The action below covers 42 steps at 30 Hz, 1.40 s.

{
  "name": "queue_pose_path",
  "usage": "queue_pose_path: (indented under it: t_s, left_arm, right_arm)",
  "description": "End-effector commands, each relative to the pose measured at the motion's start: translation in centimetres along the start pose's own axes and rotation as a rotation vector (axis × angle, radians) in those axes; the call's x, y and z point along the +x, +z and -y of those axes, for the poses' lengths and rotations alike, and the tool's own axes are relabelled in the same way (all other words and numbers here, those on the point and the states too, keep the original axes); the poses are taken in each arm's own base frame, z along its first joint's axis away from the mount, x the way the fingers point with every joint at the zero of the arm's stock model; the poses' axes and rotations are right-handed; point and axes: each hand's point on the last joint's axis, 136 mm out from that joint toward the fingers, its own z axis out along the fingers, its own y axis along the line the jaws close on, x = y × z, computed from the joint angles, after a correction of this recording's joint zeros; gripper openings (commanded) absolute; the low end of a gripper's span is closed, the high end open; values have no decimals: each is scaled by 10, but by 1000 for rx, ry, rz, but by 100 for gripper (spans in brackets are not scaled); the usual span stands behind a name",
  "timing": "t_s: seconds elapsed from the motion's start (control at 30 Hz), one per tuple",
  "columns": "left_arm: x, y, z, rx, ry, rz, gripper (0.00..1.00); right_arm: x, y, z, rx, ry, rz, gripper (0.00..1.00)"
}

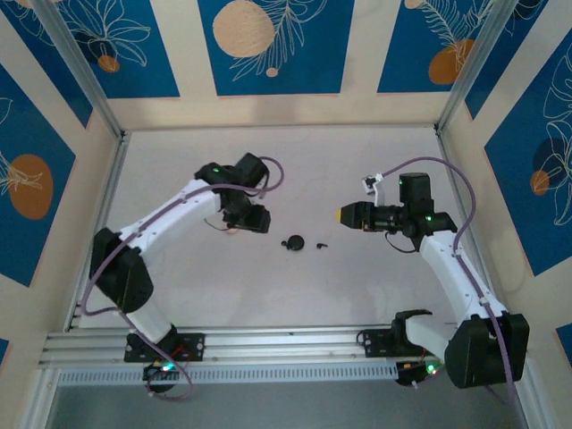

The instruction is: Insert wireless bluetooth earbuds into charging case

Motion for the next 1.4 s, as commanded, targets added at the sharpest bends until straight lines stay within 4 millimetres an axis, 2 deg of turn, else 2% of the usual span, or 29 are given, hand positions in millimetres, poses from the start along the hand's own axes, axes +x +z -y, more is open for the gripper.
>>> queue_pose_path:
  t_s: [0.0,0.27,0.6,0.87,1.37]
  left_arm:
    - [-6,28,10,-80,-17,-28,50]
    - [-20,79,49,-141,121,-137,52]
    - [-39,117,76,-87,123,-138,54]
    - [-39,132,85,-64,117,-162,54]
    - [-25,150,98,-55,131,-209,54]
  right_arm:
    - [7,-10,-7,-27,12,-26,48]
    - [13,-22,0,5,37,-14,48]
    - [15,-31,1,-6,72,19,48]
    - [13,-32,1,-12,74,27,48]
    - [13,-32,2,-25,81,30,48]
